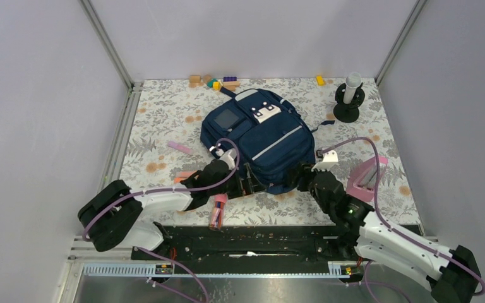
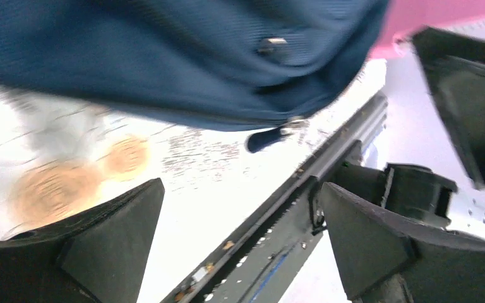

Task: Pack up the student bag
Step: Zip the student bag at the center of the board.

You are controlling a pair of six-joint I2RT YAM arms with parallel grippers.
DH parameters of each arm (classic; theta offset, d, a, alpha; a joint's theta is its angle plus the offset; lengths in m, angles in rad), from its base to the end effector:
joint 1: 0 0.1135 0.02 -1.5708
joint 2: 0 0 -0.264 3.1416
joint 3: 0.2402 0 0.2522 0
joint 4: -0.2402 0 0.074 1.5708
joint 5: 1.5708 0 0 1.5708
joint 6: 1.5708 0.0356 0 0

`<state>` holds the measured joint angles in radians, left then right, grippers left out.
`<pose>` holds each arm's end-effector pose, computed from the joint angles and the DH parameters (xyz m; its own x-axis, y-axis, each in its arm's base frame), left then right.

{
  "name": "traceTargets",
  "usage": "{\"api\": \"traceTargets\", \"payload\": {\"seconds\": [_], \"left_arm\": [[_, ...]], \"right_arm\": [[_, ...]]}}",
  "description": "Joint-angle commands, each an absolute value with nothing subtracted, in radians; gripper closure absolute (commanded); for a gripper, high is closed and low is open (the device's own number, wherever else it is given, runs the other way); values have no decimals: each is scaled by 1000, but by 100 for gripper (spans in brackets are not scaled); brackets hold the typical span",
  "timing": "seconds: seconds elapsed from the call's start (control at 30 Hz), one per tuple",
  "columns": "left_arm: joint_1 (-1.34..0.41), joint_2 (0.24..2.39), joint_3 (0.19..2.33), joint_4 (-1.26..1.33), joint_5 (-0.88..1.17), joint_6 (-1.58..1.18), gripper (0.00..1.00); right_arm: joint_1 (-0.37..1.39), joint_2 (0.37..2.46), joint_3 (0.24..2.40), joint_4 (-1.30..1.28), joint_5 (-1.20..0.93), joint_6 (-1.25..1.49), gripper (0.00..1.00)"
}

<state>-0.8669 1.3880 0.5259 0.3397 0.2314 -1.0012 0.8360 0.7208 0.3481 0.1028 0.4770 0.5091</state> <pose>0.1693 -0.2120 0.1720 -0.9073 -0.1978 -0.3710 0.1976 0.5783 -0.7915 0.1284 0.1177 0.2263 -0.3328 0.2776 -0.9012 -0.2294 0.9032 0.3629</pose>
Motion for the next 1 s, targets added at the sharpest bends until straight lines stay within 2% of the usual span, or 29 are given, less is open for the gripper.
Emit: {"api": "traceTargets", "payload": {"seconds": [0.0,0.2,0.33,0.57,0.63,0.67,0.7,0.87,0.93,0.97], "left_arm": [[-813,1304,437,353,137,-1063,1],[-739,1271,379,415,66,-1119,1],[-686,1289,337,534,49,-1185,1],[-656,1403,380,600,74,-1196,3],[-650,1435,386,623,76,-1199,9],[-648,1451,387,638,79,-1201,19],[-645,1465,390,649,83,-1203,23],[-644,1522,404,672,84,-1207,20],[-644,1540,408,683,88,-1206,24],[-644,1548,409,693,92,-1206,29]], "right_arm": [[845,631,337,-49,466,505,35],[898,661,373,-71,432,526,37],[998,727,410,-56,486,567,37],[1165,852,449,-34,620,707,39],[1202,888,458,-21,657,742,39],[1217,908,465,-14,676,759,39],[1232,928,472,-10,688,771,39],[1262,1060,537,-9,730,805,39],[1263,1114,561,-19,764,829,39],[1263,1143,574,-39,787,846,39]]}}
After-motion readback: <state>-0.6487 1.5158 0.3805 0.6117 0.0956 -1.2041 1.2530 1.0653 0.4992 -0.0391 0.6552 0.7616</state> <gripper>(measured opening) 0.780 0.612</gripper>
